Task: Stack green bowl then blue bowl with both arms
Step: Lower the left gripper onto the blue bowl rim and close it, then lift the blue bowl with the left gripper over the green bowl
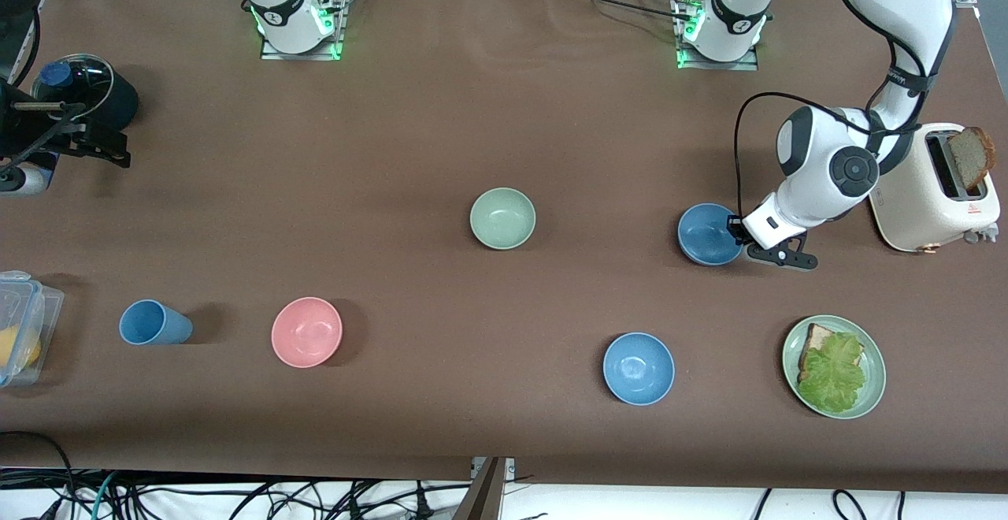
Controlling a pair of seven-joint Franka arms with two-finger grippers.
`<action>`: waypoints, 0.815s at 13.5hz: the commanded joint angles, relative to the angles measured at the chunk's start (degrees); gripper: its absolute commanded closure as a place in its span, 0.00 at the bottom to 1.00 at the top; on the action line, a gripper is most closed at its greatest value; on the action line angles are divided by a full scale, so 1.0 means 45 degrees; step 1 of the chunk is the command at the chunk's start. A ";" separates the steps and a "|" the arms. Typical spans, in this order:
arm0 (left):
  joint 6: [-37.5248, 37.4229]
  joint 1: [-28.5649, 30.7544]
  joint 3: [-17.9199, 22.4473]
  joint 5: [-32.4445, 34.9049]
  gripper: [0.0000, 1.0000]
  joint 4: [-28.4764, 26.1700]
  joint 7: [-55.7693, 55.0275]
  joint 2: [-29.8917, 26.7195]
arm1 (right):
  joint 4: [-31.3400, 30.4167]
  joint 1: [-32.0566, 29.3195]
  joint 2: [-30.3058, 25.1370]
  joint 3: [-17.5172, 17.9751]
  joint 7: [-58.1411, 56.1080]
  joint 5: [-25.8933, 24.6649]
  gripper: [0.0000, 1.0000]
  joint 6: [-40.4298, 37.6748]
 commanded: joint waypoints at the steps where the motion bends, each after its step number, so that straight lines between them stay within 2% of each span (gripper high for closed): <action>1: -0.1971 0.0091 -0.0089 0.0164 1.00 0.1204 0.0045 -0.0234 | -0.0050 -0.0104 -0.0133 0.0058 -0.0193 0.0061 0.01 0.0055; 3: -0.4881 -0.0065 -0.0187 0.0027 1.00 0.2960 0.0064 -0.0313 | -0.0050 -0.0124 -0.0114 0.0039 -0.0193 0.0042 0.01 0.0074; 6: -0.6900 -0.0065 -0.1083 -0.0849 1.00 0.4255 -0.0033 -0.0625 | -0.0050 -0.0143 -0.0035 0.0019 -0.0193 0.0042 0.01 0.0074; 8: -0.7607 -0.0144 -0.2230 -0.1573 1.00 0.4997 -0.0770 -0.0645 | -0.0030 -0.0143 -0.0035 0.0039 -0.0193 0.0042 0.01 0.0074; 10: -0.7512 -0.0396 -0.3267 -0.1614 1.00 0.5291 -0.2389 -0.0529 | -0.0030 -0.0143 -0.0035 0.0039 -0.0173 0.0061 0.01 0.0074; 11: -0.7453 -0.0823 -0.3505 -0.1537 1.00 0.5622 -0.3286 -0.0373 | -0.0030 -0.0143 -0.0035 0.0039 -0.0193 0.0061 0.01 0.0074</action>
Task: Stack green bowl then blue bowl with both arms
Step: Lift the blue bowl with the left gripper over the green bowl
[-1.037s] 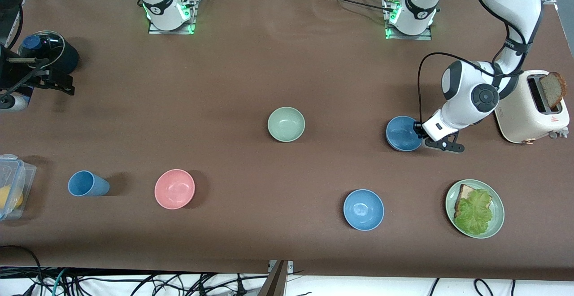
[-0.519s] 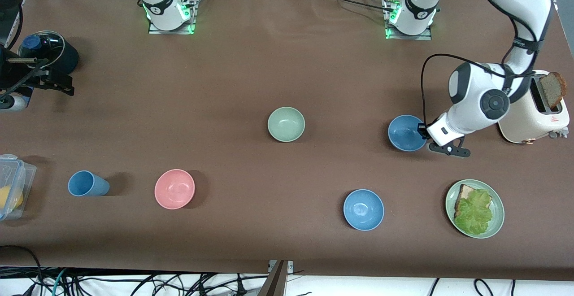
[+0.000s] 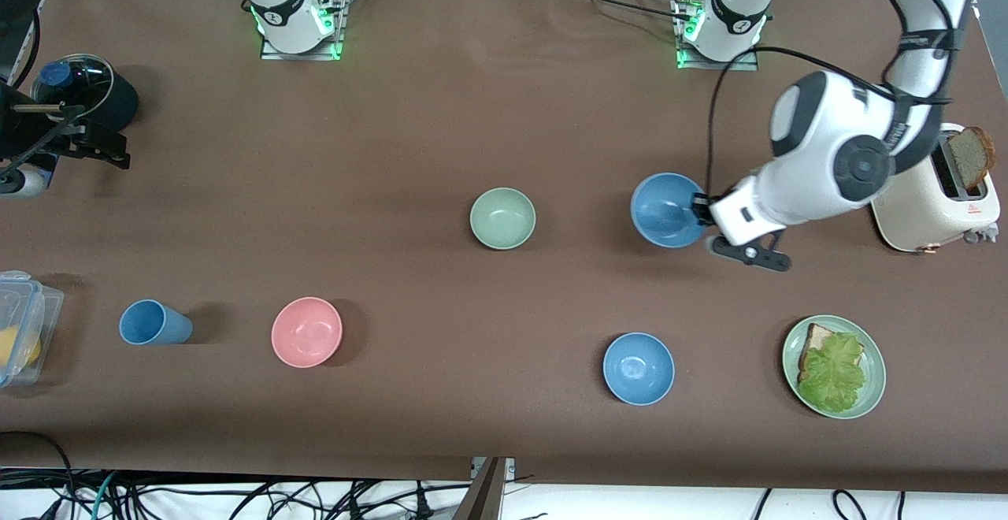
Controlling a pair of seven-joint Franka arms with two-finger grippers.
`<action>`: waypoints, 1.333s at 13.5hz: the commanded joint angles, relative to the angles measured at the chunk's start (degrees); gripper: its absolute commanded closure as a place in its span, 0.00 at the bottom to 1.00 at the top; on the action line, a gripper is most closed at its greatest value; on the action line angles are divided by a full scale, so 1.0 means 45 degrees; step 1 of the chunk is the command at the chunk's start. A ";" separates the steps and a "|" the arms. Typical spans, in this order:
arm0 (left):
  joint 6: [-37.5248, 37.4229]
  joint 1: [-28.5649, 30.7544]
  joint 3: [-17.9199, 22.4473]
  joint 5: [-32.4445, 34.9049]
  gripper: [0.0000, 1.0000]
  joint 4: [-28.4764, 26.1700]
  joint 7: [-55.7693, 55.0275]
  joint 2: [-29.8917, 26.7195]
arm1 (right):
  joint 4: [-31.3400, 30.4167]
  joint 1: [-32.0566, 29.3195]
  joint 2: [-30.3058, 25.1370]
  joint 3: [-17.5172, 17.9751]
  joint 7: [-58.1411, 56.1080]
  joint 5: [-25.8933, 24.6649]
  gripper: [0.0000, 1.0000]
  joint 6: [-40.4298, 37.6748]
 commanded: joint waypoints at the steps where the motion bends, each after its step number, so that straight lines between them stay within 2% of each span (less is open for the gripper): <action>1: -0.0175 -0.1178 -0.0492 -0.0193 1.00 0.0921 -0.2175 0.0495 | -0.0031 -0.0107 -0.0077 0.0060 -0.0190 0.0042 0.01 0.0050; 3: 0.0116 -0.2992 -0.0376 0.0059 1.00 0.1584 -0.3874 0.1000 | -0.0031 -0.0106 -0.0077 0.0060 -0.0190 0.0042 0.01 0.0050; 5: 0.0196 -0.3721 -0.0413 0.0372 1.00 0.2579 -0.4504 0.1994 | -0.0031 -0.0106 -0.0077 0.0060 -0.0190 0.0042 0.01 0.0050; 8: 0.1676 -0.5614 0.0306 0.1658 1.00 0.2856 -0.6669 0.3072 | -0.0031 -0.0106 -0.0077 0.0060 -0.0190 0.0042 0.01 0.0050; 10: 0.1837 -0.5696 0.0386 0.1721 1.00 0.3304 -0.6832 0.3658 | -0.0031 -0.0106 -0.0077 0.0060 -0.0190 0.0061 0.01 0.0050; 12: 0.2478 -0.5774 0.0406 0.1740 1.00 0.3306 -0.6930 0.4050 | -0.0031 -0.0106 -0.0077 0.0060 -0.0190 0.0042 0.01 0.0050; 18: 0.2970 -0.6047 0.0543 0.1760 1.00 0.3268 -0.6930 0.4598 | -0.0031 -0.0106 -0.0077 0.0060 -0.0190 0.0042 0.01 0.0050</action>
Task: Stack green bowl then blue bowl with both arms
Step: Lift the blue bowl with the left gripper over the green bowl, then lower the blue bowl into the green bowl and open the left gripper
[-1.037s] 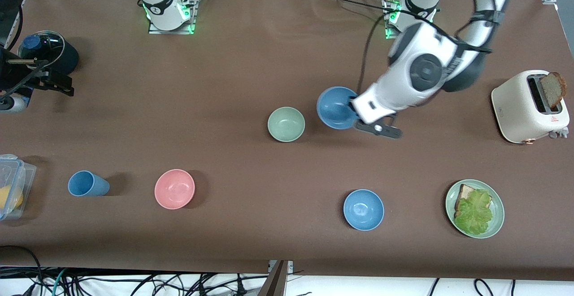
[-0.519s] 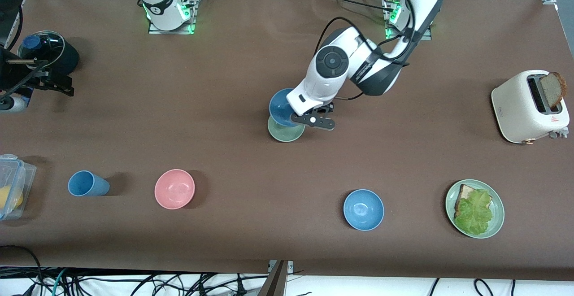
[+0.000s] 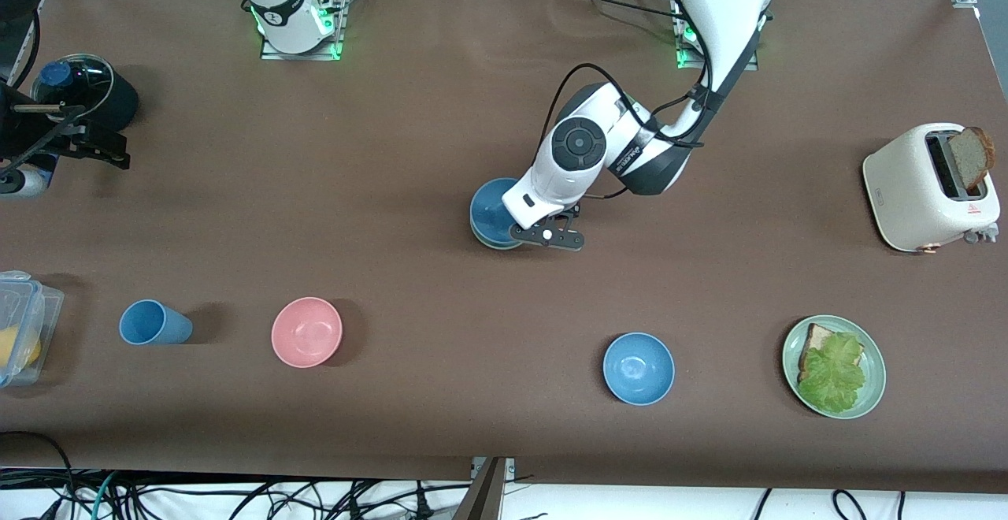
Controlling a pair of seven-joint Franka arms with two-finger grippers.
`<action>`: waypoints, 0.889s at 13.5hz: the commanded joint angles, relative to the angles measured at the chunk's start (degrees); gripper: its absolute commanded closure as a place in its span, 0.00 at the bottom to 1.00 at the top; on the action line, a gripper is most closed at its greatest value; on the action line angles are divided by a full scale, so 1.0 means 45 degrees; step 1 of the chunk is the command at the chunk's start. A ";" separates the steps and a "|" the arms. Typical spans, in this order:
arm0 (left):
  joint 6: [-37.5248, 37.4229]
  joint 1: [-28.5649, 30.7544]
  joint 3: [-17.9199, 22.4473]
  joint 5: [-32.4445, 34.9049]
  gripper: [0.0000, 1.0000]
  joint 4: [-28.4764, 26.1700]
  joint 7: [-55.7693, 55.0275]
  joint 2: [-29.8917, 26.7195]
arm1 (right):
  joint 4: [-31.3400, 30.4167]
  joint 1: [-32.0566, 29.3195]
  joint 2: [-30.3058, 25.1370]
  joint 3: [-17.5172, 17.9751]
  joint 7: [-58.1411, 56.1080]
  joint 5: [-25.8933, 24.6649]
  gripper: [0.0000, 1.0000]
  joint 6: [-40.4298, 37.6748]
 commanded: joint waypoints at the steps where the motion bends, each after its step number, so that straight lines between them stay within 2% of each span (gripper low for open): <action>1: -0.0015 -0.0460 0.0183 0.0264 1.00 0.0389 -0.0246 0.0205 | -0.0028 -0.0106 -0.0078 0.0058 -0.0164 0.0041 0.01 0.0038; 7: 0.0005 -0.0675 0.0340 0.1064 1.00 0.0408 -0.0714 0.0537 | -0.0028 -0.0106 -0.0078 0.0058 -0.0164 0.0041 0.01 0.0038; 8: 0.0024 -0.0695 0.0320 0.1064 0.79 0.0408 -0.0753 0.0518 | -0.0028 -0.0106 -0.0078 0.0058 -0.0164 0.0041 0.01 0.0038; 9: 0.0024 -0.0696 0.0320 0.1064 0.14 0.0427 -0.0793 0.0517 | -0.0028 -0.0106 -0.0078 0.0058 -0.0164 0.0041 0.01 0.0038; 10: 0.0005 -0.0715 0.0320 0.1064 0.00 0.0428 -0.0793 0.0498 | -0.0028 -0.0106 -0.0078 0.0058 -0.0164 0.0041 0.01 0.0038; 12: 0.0005 -0.0696 0.0281 0.1025 0.00 0.0447 -0.0812 0.0381 | -0.0028 -0.0106 -0.0078 0.0058 -0.0164 0.0041 0.01 0.0038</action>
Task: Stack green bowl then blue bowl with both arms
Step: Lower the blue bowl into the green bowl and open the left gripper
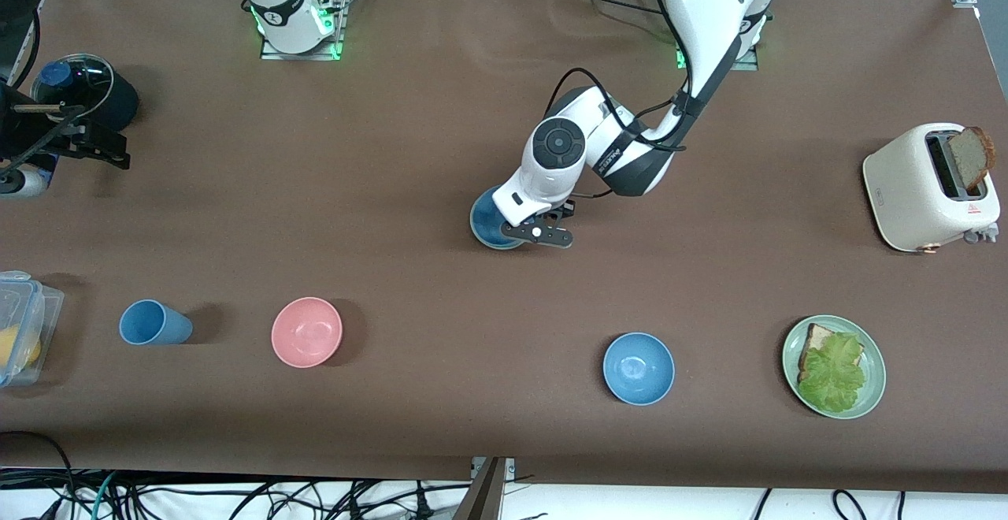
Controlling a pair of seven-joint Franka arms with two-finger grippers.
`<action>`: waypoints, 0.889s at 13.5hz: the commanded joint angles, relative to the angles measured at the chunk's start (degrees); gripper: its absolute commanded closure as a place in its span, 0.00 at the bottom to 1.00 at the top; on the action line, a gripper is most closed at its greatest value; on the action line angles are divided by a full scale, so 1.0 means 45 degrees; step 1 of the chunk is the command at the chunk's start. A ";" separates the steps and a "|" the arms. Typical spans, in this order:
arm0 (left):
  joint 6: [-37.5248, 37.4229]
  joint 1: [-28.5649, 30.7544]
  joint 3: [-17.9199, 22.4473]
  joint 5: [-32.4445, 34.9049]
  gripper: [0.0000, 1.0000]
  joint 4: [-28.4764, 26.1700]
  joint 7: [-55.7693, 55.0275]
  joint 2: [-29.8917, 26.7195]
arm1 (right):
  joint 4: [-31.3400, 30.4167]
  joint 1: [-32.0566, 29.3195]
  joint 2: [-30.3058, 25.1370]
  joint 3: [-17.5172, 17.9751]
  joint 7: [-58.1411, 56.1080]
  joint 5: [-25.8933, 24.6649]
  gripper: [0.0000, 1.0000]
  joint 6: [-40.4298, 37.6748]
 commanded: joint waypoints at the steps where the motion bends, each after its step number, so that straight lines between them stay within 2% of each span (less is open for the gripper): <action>1: -0.0143 -0.0135 0.0106 0.0353 0.00 0.0360 -0.0300 -0.0192 | -0.0028 -0.0106 -0.0078 0.0058 -0.0163 0.0042 0.01 0.0037; 3: -0.0628 0.0059 0.0165 0.0314 0.00 0.0360 -0.0261 -0.0991 | -0.0028 -0.0106 -0.0078 0.0058 -0.0163 0.0042 0.01 0.0057; 6: -0.2927 0.0916 0.0107 0.0275 0.00 0.0884 -0.0144 -0.2281 | -0.0028 -0.0106 -0.0078 0.0058 -0.0163 0.0042 0.01 0.0037; 9: -0.6401 0.1270 0.0165 0.0410 0.00 0.2911 -0.0124 -0.2616 | -0.0028 -0.0106 -0.0078 0.0058 -0.0183 0.0042 0.01 0.0057; 12: -0.9122 0.2496 -0.0010 0.0334 0.00 0.4535 0.0224 -0.2869 | -0.0028 -0.0106 -0.0078 0.0058 -0.0183 0.0042 0.01 0.0057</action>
